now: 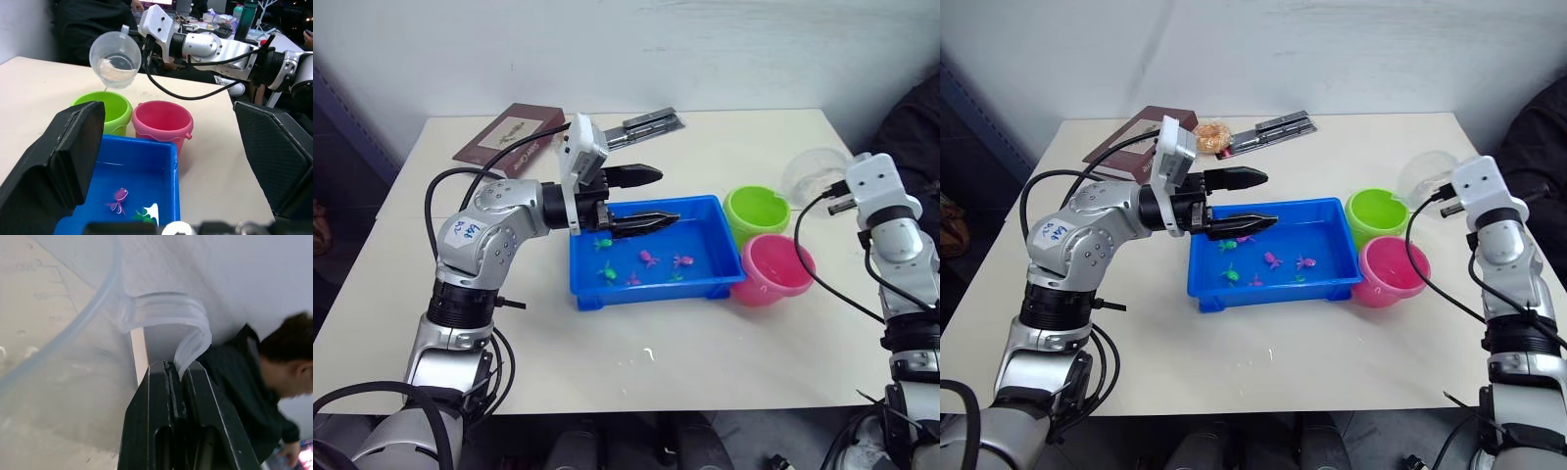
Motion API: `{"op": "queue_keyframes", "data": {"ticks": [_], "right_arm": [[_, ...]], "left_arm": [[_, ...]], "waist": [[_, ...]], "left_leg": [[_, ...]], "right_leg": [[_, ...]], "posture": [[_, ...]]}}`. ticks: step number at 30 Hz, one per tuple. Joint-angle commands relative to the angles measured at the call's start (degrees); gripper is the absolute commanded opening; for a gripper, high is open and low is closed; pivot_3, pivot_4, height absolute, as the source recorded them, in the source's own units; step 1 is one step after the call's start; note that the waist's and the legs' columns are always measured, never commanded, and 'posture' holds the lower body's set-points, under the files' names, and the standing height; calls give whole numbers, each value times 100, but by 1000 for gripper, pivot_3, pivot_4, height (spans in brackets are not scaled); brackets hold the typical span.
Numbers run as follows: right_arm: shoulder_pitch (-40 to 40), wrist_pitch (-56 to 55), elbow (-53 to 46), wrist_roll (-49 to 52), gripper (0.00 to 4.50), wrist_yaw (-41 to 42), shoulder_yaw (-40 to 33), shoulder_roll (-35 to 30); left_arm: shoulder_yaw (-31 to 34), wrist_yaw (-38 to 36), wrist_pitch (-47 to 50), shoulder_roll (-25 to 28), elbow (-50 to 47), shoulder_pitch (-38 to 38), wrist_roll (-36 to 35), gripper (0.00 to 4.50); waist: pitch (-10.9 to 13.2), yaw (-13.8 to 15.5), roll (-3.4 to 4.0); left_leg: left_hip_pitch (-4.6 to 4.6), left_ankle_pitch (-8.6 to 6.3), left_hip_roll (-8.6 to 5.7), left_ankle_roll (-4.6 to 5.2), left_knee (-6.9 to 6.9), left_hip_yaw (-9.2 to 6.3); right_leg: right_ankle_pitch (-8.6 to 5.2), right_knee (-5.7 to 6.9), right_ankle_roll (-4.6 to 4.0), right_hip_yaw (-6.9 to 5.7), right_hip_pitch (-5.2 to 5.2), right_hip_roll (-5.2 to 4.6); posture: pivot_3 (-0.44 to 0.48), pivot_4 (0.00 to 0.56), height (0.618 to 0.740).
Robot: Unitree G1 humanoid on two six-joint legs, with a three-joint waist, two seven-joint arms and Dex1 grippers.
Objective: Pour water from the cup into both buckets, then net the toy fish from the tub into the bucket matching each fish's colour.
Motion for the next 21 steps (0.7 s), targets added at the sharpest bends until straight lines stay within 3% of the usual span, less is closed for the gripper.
{"op": "queue_keyframes", "data": {"ticks": [1, 9, 21], "right_arm": [[-434, -480, 222, -539, 52, -335, 256, -300], [-1221, -1274, 894, -2267, 52, -1050, 1586, -671], [-1688, -1581, 1207, -3380, 52, -1759, 2355, -880]], "left_arm": [[102, 4, -133, 9, -57, -82, 46, 4500], [156, -25, -141, 132, -100, 13, 82, 4500], [289, -60, 15, 354, -289, 26, -71, 4500]], "waist": [[0, -6, 0], [0, -67, 0], [0, -120, 0]], "left_leg": [[-1, 0, 1, 0, 0, 0], [-3, 0, 0, -1, -1, -2], [-4, 0, 2, -2, -2, -2]], "right_leg": [[0, -1, 0, 0, 0, 0], [0, -4, 0, -1, -1, -8], [0, -5, 0, -1, -3, -9]], "posture": [[0, 150, 740], [0, 150, 740], [0, 150, 740]]}}
